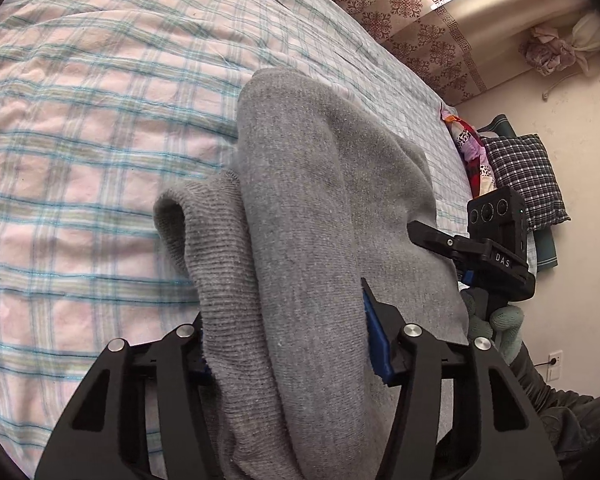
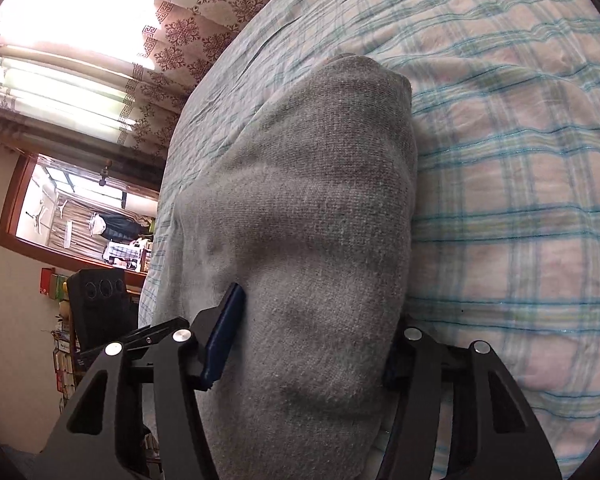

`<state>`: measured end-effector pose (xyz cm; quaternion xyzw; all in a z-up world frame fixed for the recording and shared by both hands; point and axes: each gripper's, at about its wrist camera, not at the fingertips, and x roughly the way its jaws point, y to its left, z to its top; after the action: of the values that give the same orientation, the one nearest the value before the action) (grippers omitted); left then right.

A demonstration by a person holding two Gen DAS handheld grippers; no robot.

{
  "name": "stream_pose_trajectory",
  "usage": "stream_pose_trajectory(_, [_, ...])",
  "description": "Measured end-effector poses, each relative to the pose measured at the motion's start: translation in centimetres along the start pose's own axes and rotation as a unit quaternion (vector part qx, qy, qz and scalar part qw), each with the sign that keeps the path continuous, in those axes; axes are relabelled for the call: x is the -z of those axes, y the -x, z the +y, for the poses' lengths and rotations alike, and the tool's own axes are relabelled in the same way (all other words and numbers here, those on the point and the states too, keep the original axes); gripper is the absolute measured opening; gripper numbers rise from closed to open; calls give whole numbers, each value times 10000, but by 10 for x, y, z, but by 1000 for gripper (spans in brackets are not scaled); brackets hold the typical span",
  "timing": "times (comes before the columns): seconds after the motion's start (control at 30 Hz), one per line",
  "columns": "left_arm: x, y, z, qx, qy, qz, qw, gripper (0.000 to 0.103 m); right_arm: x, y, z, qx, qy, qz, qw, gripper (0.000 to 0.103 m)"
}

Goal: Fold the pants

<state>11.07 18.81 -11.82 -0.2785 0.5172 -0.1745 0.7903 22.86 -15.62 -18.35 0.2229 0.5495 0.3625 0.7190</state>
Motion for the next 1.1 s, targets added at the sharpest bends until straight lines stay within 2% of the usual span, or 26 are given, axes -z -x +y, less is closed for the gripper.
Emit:
stream_pose_trajectory(0.1, [1, 7, -7, -96, -95, -35, 9999, 47, -1, 7, 11, 68, 155, -98, 9998, 40])
stream_pose_trajectory(0.2, [-1, 13, -14, -147, -125, -92, 9998, 43, -5, 16, 23, 111, 324, -190, 9992, 35])
stream_pose_trajectory(0.4, [-10, 23, -34, -255, -282, -242, 9990, 40, -15, 45, 48, 138, 687, -519, 9962, 34])
stream_pose_trajectory(0.6, [-28, 17, -70, -180, -636, -356, 9972, 40, -33, 89, 51, 181, 786, -980, 9919, 34])
stream_pose_trajectory(0.93, [-74, -43, -151, -299, -1452, -379, 9882, 40, -74, 160, 8, 801, 731, -1555, 9819, 33])
stream_pose_trajectory(1.1, [-94, -78, -183, -410, -1810, -345, 9820, 40, -103, 178, -20, 1069, 663, -1673, 9778, 33])
